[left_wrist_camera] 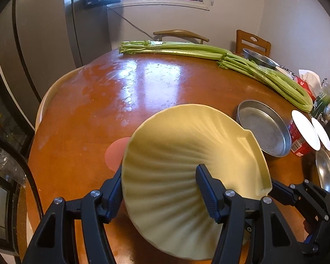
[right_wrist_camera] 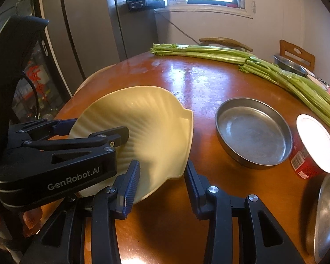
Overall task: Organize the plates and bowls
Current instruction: 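Lift the yellow shell plate with the left gripper over the pink plate, then lower the shell plate onto the pink plate and open the left gripper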
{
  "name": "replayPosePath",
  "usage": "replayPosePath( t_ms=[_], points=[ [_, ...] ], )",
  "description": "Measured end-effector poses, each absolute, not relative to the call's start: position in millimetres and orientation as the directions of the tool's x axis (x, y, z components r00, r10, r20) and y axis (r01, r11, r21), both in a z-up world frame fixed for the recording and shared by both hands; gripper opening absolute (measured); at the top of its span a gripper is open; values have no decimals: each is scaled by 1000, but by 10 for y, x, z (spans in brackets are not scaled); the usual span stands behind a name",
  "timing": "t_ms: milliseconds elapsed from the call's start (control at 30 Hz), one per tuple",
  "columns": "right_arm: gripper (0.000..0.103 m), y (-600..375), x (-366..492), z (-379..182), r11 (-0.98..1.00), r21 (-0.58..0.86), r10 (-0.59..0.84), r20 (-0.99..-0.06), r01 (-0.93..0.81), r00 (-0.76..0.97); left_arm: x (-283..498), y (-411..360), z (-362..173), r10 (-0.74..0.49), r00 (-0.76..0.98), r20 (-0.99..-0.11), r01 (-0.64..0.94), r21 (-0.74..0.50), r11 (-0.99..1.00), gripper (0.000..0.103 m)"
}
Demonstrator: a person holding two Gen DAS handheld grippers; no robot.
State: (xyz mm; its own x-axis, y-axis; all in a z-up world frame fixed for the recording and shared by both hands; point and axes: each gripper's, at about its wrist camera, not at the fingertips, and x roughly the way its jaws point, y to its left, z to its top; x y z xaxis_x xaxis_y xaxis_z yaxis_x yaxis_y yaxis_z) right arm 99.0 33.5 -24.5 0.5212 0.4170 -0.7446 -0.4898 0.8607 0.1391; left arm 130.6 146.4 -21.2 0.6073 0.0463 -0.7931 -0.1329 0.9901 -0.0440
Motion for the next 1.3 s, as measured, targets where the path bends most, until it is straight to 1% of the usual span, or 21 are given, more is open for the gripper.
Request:
replayPosePath(
  t_ms=[200,500,800,1033,1300],
  points=[
    [43,332,1023,-255,858,161,432,-740,-487,515,1372,1501,-260,63,604,-794,-142,-30,989,62],
    [43,293,1075,-229,861,156,432,-728,-485,533,1409,1559,-221,74,625,-777,-162,-37,986,62],
    [43,207,1037,-206,862,147,427,-725,-485,540,1091,1691,-101,100,657,-747,-199,-44,979,62],
    [43,151,980,-168,865,155,430,-720,-478,545,858,1749,-155,89,648,-757,-217,-71,974,62],
    [44,242,846,-145,841,148,453,-719,-520,527,940,1765,-309,58,618,-784,-211,-94,973,62]
  ],
)
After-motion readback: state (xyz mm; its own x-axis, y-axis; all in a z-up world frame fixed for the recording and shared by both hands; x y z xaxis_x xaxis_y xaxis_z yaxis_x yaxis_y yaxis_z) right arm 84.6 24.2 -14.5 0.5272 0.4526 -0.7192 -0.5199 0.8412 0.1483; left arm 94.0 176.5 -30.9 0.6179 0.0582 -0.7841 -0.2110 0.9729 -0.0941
